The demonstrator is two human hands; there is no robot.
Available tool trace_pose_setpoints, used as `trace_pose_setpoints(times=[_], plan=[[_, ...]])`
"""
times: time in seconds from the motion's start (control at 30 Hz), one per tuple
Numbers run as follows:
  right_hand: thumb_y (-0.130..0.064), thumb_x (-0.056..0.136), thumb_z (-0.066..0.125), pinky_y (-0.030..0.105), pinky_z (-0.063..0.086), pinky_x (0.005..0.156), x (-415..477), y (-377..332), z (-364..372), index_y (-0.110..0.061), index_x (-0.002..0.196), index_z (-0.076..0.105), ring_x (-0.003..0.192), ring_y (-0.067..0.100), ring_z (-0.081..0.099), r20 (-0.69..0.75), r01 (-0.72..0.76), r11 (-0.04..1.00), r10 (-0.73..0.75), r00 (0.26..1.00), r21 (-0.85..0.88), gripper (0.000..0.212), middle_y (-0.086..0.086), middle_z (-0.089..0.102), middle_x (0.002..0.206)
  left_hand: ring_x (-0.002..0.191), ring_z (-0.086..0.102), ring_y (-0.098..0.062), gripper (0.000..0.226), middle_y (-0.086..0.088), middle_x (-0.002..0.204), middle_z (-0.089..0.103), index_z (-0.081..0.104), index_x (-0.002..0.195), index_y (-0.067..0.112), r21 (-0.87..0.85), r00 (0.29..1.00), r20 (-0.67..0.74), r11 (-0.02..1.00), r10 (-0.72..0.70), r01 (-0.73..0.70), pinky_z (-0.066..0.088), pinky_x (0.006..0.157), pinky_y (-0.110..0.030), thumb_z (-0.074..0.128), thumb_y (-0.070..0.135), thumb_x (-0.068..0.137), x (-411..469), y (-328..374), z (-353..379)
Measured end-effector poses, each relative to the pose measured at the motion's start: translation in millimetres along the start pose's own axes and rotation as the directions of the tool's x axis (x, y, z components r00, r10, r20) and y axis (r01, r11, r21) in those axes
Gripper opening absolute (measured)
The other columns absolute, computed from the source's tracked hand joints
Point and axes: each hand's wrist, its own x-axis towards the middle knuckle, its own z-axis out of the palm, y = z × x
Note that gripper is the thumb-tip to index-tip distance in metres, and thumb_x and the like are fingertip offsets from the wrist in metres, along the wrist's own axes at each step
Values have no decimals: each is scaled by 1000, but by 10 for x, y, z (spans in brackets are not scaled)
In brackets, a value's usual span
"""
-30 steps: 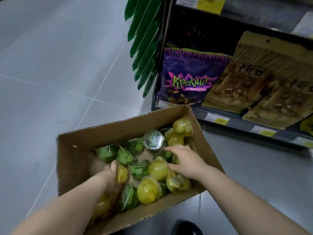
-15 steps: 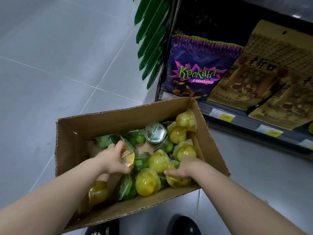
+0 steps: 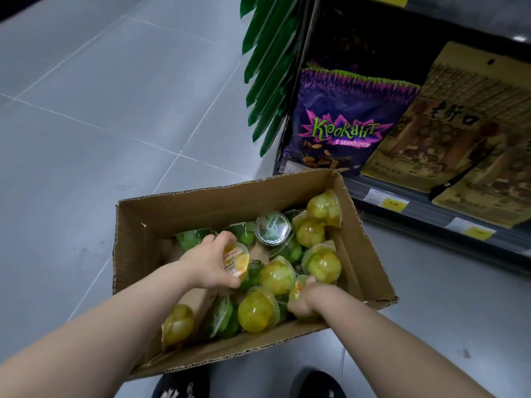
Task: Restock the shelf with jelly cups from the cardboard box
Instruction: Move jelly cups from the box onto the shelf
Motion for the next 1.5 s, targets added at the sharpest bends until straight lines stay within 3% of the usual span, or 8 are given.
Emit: trace_pose_setpoints(times=[0.23, 0.47, 0.7, 0.9, 1.0, 1.17, 1.3, 1.5], plan=[[-61, 87, 50, 40, 45, 97, -108, 41, 83, -34, 152, 8, 124, 36, 45, -187, 166, 985, -174, 967, -55, 82, 16, 23, 147, 104, 50, -23, 98, -1, 117, 39, 28, 135, 32, 9, 1000, 16, 1000, 7, -7, 48, 88, -33, 71, 51, 49, 13, 24, 41], [-38, 83, 68, 33, 43, 99, -523, 90, -284, -31, 139, 43, 115, 29, 49, -549, 498, 867, -405, 732, 24, 61, 8, 25, 136, 102, 54, -23, 92, -1, 119, 40, 34, 136, 34, -83, 988, -148, 996, -49, 37, 48, 87, -32, 78, 45, 56, -85, 188, -269], [-35, 74, 72, 32, 35, 103, -1870, 605, -979, -34, 134, 47, 124, 29, 42, -716, 634, 731, -299, 631, 253, 64, 4, 46, 135, 121, 47, -24, 105, -7, 129, 47, 35, 141, 35, -157, 959, -282, 985, 20, -67, 41, 99, -34, 65, 51, 42, -1013, 1176, -1645], [-34, 65, 84, 39, 42, 101, -3743, 1260, -1587, -33, 150, 13, 127, 22, 42, -791, 706, 544, -119, 600, 454, 111, 1, 47, 136, 128, 41, -24, 112, -8, 139, 42, 29, 148, 20, -132, 908, -380, 961, 177, -242, 32, 97, -25, 81, 37, 50, -2231, 2352, -3006], [-41, 62, 86, 39, 43, 103, -4696, 1637, -1864, -30, 150, 15, 129, 22, 43, -808, 708, 486, -8, 589, 512, 113, 2, 44, 140, 130, 37, -26, 112, -10, 141, 38, 26, 149, 14, -65, 906, -372, 967, 204, -245, 33, 103, -30, 86, 32, 57, -2856, 2976, -3692], [-36, 65, 86, 33, 39, 105, -6103, 2360, -2213, -25, 146, 30, 130, 19, 42, -902, 787, 461, 73, 426, 409, 99, -2, 46, 140, 112, 48, -22, 100, -4, 125, 41, 38, 136, 16, 26, 845, -449, 950, 290, -312, 48, 92, -37, 85, 35, 50, -3769, 3925, -4527], [-34, 72, 83, 23, 35, 95, -6904, 2983, -2346, -22, 145, 32, 128, 17, 43, -949, 846, 431, 118, 292, 314, 90, -2, 46, 139, 107, 40, -17, 101, 1, 120, 33, 31, 140, 25, 116, 769, -487, 903, 415, -414, 40, 87, -29, 86, 34, 55, -4344, 4682, -4831], [-43, 72, 81, 29, 34, 104, -7639, 3927, -2413, -23, 148, 29, 134, 16, 35, -981, 853, 492, 164, 106, 174, 94, -2, 37, 146, 122, 42, -25, 98, -6, 138, 34, 29, 144, 33, 169, 673, -513, 831, 533, -529, 40, 87, -31, 82, 35, 62, -4978, 5786, -4983]])
